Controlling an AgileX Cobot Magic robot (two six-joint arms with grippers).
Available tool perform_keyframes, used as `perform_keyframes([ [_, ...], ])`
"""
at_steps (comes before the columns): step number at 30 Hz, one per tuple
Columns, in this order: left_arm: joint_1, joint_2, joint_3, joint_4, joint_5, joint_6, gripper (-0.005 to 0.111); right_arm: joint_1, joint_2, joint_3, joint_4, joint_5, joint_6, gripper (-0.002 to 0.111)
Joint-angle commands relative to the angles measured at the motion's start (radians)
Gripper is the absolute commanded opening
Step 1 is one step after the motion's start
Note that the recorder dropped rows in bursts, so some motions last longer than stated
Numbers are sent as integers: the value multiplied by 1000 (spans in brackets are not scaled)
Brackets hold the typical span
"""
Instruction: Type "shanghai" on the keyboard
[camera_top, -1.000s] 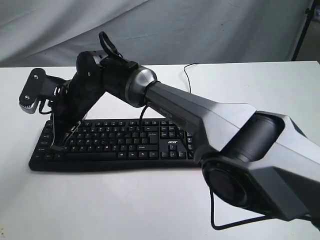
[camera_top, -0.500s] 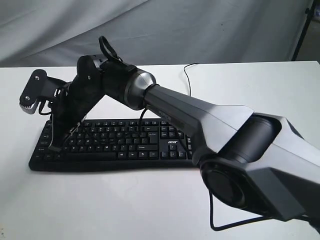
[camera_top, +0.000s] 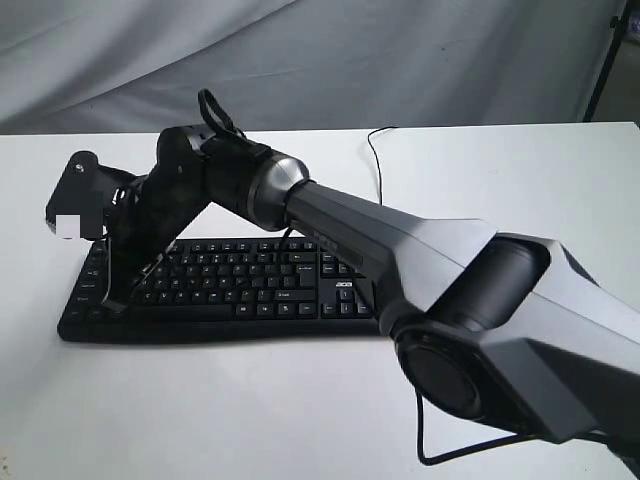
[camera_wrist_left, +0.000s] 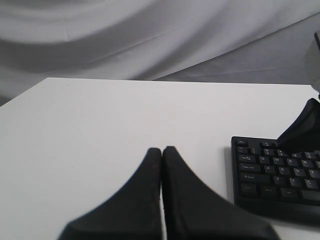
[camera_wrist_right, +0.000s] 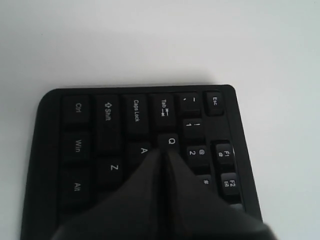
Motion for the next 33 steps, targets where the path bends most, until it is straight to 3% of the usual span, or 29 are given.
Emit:
perform_keyframes([
  [1,2,-5,5,-1,-11,-2,1,0,4,-7,9,-6,-26,0],
  [33,2,-5,5,-1,-11,-2,1,0,39,-7,38,-22,-63,0],
])
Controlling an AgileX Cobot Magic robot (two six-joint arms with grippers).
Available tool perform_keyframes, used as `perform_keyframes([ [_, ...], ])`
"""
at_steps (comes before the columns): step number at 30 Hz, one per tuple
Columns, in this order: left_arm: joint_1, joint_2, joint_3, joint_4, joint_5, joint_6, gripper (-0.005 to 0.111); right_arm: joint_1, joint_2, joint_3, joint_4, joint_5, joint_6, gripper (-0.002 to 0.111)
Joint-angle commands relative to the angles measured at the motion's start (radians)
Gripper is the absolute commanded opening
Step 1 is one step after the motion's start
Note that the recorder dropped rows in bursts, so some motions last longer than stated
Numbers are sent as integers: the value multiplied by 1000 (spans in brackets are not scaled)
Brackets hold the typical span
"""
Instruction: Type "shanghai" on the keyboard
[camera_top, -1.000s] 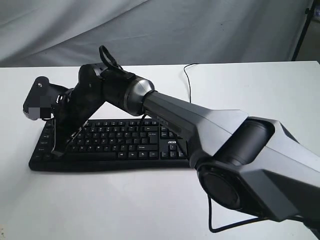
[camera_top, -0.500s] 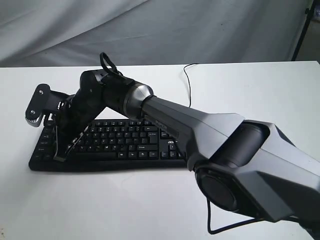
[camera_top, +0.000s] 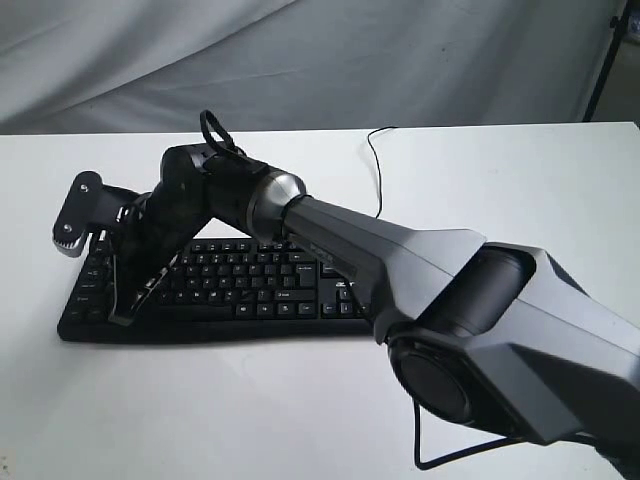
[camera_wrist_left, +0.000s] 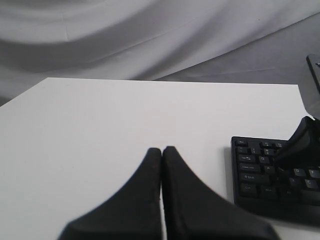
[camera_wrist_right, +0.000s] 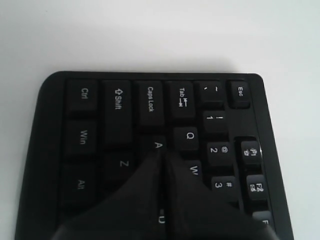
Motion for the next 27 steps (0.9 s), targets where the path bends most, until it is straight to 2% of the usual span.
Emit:
perform_keyframes([
  [1,2,-5,5,-1,-11,0,1,0,-3,-7,8,-12,-9,0],
  [27,2,-5,5,-1,-11,0,1,-6,31,-7,6,-16,-9,0],
])
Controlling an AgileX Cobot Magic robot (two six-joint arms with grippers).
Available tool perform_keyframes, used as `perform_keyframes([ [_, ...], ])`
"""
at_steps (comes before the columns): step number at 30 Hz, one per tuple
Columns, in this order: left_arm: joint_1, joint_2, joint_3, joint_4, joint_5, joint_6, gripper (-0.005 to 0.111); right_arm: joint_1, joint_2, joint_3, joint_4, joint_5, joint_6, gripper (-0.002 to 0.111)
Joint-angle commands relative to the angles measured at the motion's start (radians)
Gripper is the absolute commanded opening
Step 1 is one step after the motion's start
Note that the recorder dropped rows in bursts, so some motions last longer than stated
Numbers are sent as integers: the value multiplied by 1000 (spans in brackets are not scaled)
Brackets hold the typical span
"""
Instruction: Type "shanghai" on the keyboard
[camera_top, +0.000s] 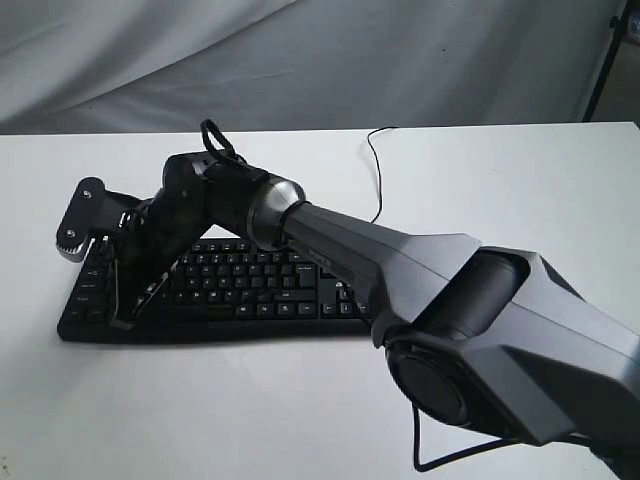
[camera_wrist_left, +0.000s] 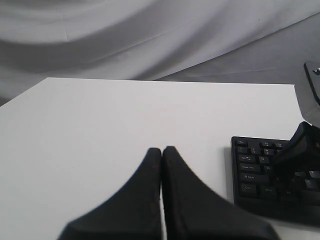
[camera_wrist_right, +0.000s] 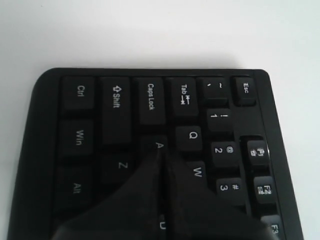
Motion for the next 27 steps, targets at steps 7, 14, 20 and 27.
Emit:
perform_keyframes([
  [7,2,-5,5,-1,-11,0,1,-9,6,-6,6,12,-7,0],
  [14,2,-5,5,-1,-11,0,1,-9,-49,-6,6,4,-19,0],
  [20,2,-5,5,-1,-11,0,1,-9,-94,-6,2,33,-19,0],
  [27,2,-5,5,-1,-11,0,1,-20,-111,-6,-1,95,-23,0],
])
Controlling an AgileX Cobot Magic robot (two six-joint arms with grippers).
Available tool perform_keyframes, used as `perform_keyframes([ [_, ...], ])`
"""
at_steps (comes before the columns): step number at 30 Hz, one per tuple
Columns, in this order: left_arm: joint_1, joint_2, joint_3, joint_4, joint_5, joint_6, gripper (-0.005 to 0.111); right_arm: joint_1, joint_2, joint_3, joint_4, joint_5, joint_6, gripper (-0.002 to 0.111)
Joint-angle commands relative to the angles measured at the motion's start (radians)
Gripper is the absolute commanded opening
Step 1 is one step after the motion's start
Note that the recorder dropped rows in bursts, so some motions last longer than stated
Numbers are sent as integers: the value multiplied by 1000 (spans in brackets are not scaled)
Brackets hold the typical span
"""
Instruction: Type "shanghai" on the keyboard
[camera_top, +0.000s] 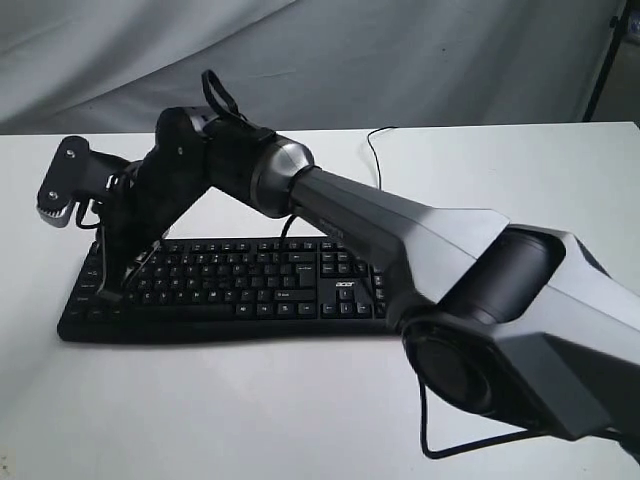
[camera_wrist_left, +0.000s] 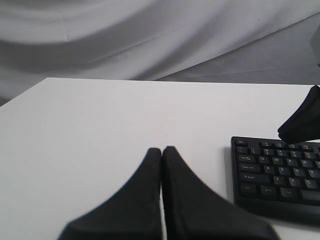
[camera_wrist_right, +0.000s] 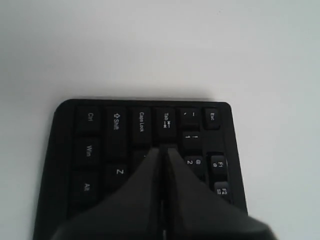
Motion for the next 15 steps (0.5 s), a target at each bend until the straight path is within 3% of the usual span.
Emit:
perform_keyframes([
  [1,2,-5,5,-1,-11,0,1,-19,-20,-6,-3,60,-14,0],
  [7,2,-5,5,-1,-11,0,1,-68,-24,-6,125,153,-84,0],
  [15,2,-5,5,-1,-11,0,1,-75,-33,-6,111,223,-79,0],
])
